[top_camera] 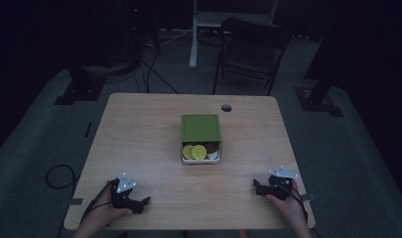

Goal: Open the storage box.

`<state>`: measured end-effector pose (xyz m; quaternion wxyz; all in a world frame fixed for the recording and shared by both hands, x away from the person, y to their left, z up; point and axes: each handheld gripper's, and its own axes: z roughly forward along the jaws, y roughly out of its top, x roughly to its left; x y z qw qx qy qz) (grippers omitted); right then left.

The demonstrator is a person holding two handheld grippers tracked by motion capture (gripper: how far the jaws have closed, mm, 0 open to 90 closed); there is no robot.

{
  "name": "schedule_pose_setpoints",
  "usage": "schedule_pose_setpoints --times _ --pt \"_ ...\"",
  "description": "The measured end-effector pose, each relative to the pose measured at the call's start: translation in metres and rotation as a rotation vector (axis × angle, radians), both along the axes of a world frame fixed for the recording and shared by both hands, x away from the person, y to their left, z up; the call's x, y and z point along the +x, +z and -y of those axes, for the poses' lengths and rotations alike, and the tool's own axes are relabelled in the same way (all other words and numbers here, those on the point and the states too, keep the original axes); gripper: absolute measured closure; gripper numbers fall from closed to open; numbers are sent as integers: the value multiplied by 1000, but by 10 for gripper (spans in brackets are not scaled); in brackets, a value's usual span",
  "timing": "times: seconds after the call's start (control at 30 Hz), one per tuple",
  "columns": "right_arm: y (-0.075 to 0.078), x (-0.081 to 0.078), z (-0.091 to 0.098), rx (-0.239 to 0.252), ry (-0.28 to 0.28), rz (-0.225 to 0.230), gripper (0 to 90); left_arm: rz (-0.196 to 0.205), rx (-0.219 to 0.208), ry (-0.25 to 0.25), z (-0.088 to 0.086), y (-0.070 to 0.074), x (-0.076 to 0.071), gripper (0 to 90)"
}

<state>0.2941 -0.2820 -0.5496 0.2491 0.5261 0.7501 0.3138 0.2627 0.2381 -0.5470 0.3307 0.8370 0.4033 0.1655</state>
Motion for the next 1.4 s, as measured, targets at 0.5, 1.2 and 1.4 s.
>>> schedule_pose_setpoints --times 0.5,1.2,1.4 --pt "8 1 -50 -144 149 58 140 0 0 0 0 0 0 22" --pt "16 1 -102 -346 268 176 181 0 0 0 0 0 0 22" --pt "20 -1 -121 -425 321 232 182 0 0 0 0 0 0 22"
